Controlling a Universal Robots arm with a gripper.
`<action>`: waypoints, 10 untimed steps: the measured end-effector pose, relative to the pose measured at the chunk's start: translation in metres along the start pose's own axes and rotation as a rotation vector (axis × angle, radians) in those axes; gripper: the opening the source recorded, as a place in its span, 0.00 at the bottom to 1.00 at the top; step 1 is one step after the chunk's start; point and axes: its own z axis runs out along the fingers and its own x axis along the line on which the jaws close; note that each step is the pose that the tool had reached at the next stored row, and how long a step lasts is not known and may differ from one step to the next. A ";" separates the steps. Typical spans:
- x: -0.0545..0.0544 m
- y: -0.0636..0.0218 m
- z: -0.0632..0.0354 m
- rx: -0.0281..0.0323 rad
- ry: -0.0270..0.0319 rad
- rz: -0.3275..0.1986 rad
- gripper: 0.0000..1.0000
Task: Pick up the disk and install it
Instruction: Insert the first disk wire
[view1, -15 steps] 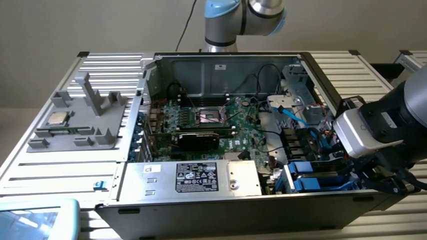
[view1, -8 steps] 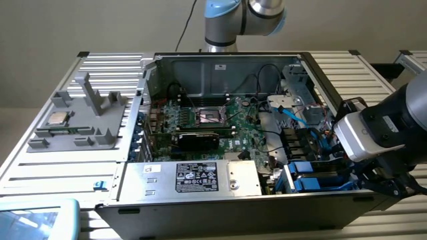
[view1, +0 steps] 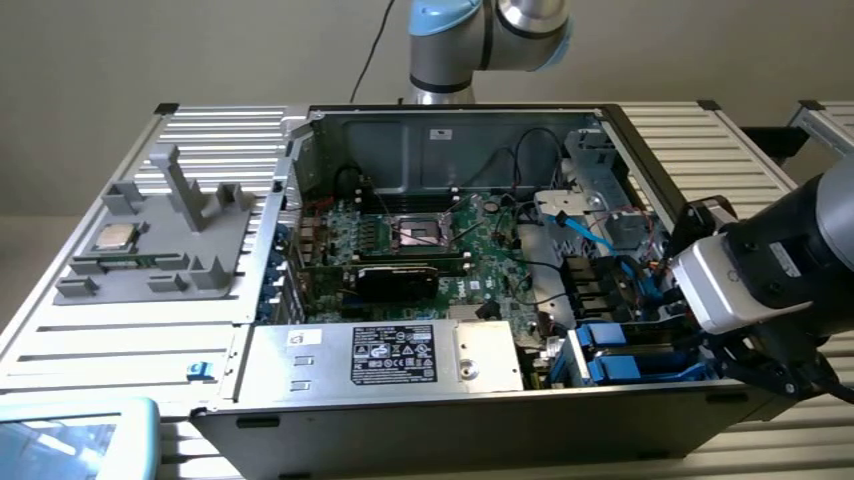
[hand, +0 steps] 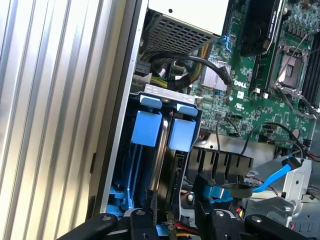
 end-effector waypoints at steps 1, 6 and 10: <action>0.001 -0.0002 0.0001 -0.0003 -0.0018 -0.002 0.43; 0.004 -0.0007 0.0005 -0.0010 -0.0157 -0.011 0.43; 0.005 -0.0008 0.0010 -0.0028 -0.0302 -0.024 0.43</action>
